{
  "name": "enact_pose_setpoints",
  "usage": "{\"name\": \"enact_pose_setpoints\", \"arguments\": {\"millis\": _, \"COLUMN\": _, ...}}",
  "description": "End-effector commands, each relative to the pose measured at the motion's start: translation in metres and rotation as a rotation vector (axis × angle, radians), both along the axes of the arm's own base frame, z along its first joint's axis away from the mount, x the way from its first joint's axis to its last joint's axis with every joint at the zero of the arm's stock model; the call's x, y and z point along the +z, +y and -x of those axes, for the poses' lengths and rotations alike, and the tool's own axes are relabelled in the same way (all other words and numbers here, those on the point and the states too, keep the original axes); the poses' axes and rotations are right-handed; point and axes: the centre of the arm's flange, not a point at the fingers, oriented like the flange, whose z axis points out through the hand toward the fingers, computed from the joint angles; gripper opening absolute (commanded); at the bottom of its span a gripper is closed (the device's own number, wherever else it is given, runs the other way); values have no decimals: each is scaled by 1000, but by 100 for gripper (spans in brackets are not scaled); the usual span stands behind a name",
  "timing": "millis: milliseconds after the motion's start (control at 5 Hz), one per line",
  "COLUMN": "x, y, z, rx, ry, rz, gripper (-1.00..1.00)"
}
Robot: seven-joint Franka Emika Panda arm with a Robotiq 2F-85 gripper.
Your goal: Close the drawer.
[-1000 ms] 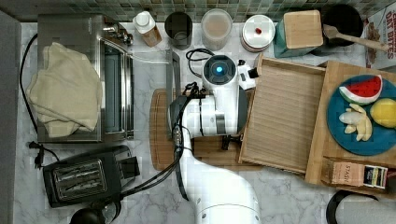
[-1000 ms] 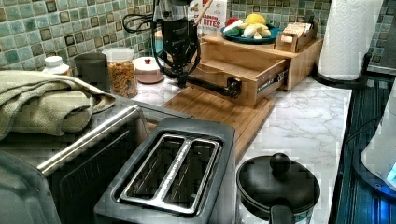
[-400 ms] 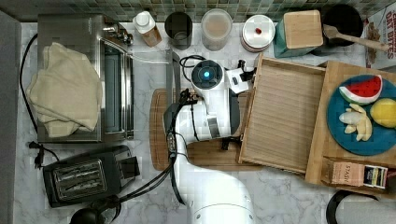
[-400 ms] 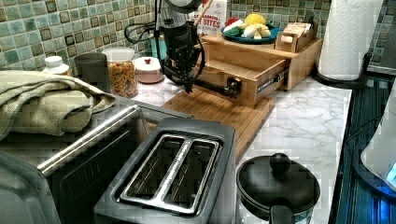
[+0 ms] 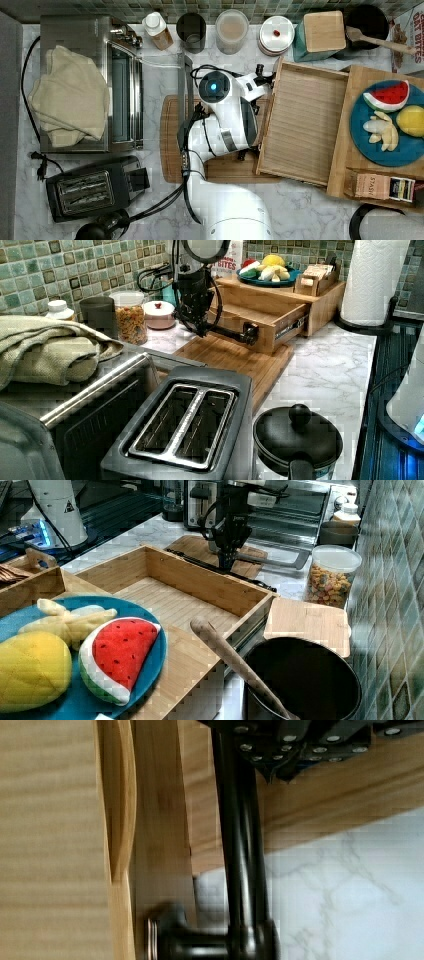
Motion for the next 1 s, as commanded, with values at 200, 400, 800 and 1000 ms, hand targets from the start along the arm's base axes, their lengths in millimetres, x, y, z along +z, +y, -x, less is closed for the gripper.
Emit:
{"name": "enact_pose_setpoints", "arguments": {"millis": 200, "x": 32, "y": -64, "z": 8, "rx": -11, "ry": 11, "rz": 26, "gripper": -100}}
{"name": "enact_pose_setpoints", "arguments": {"millis": 400, "x": 38, "y": -100, "z": 17, "rx": -62, "ry": 9, "rz": 20, "gripper": -100}}
{"name": "enact_pose_setpoints", "arguments": {"millis": 800, "x": 39, "y": -194, "z": 42, "rx": -98, "ry": -12, "rz": -14, "gripper": -100}}
{"name": "enact_pose_setpoints", "arguments": {"millis": 1000, "x": 40, "y": -240, "z": 56, "rx": -66, "ry": -16, "rz": -39, "gripper": -100}}
